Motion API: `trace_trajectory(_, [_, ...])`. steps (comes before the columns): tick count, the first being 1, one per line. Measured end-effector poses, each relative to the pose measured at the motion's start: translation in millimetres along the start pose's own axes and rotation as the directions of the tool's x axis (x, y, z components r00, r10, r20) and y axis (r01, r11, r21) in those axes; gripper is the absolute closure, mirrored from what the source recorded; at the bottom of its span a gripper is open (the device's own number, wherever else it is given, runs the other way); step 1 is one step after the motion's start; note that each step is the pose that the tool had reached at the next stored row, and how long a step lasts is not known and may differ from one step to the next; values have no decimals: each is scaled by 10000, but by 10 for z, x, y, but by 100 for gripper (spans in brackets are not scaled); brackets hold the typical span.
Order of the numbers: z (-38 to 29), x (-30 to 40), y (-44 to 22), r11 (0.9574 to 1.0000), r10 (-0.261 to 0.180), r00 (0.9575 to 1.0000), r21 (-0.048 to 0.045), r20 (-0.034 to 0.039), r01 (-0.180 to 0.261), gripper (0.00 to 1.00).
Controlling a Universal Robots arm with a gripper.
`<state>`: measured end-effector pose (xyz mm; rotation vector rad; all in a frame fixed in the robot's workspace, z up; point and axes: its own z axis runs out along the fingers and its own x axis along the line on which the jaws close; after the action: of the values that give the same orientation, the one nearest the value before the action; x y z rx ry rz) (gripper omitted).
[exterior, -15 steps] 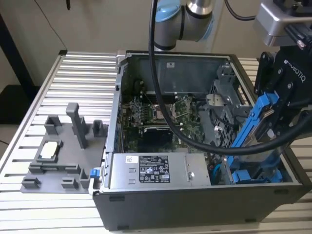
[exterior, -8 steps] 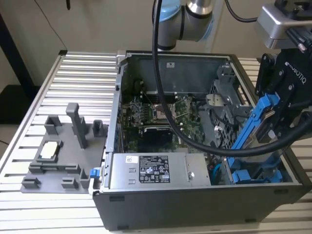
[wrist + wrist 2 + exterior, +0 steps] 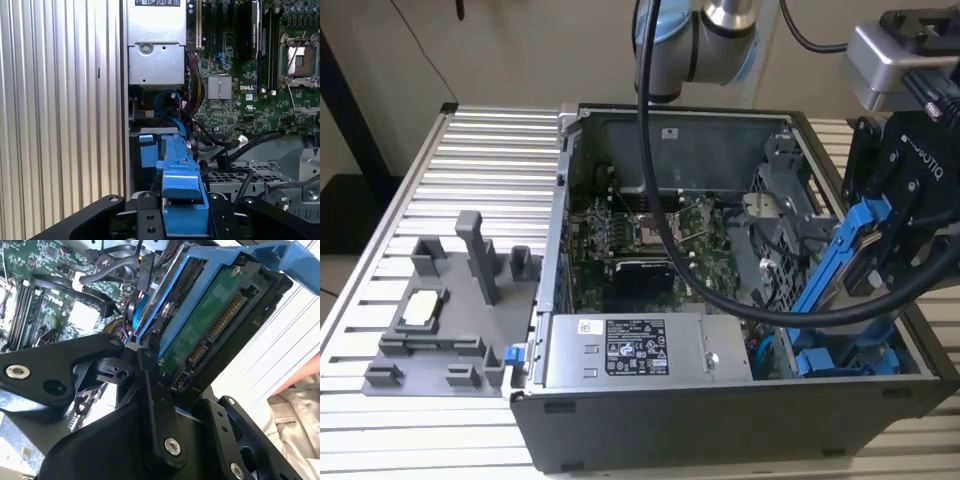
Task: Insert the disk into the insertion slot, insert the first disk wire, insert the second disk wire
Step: 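Insert the disk into the insertion slot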
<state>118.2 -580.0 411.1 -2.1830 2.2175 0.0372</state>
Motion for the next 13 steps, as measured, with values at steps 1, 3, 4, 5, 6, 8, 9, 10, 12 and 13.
trace_trajectory(1, [12, -1, -1, 10000, -1, 10000, 0, -1, 1, 67])
trace_trajectory(3, [48, -1, 0, 10000, -1, 10000, 0, 1, 1, 67])
trace_trajectory(4, [66, -2, 0, 10000, -1, 10000, 0, 0, 1, 67])
trace_trajectory(5, [84, -2, 0, 10000, 0, 10000, 0, 1, 0, 67])
trace_trajectory(6, [104, -2, 0, 10000, 0, 10000, 0, 2, 0, 67])
trace_trajectory(8, [139, -2, 0, 10000, -1, 10000, 0, 0, 1, 67])
trace_trajectory(9, [158, -2, 0, 10000, 0, 10000, 0, 1, 0, 67])
trace_trajectory(10, [176, -3, 0, 10000, 0, 10000, 0, 0, 0, 67])
trace_trajectory(12, [213, -3, 0, 10000, 0, 10000, 0, 2, 0, 67])
trace_trajectory(13, [231, -4, 0, 10000, 0, 10000, 0, 2, 0, 67])
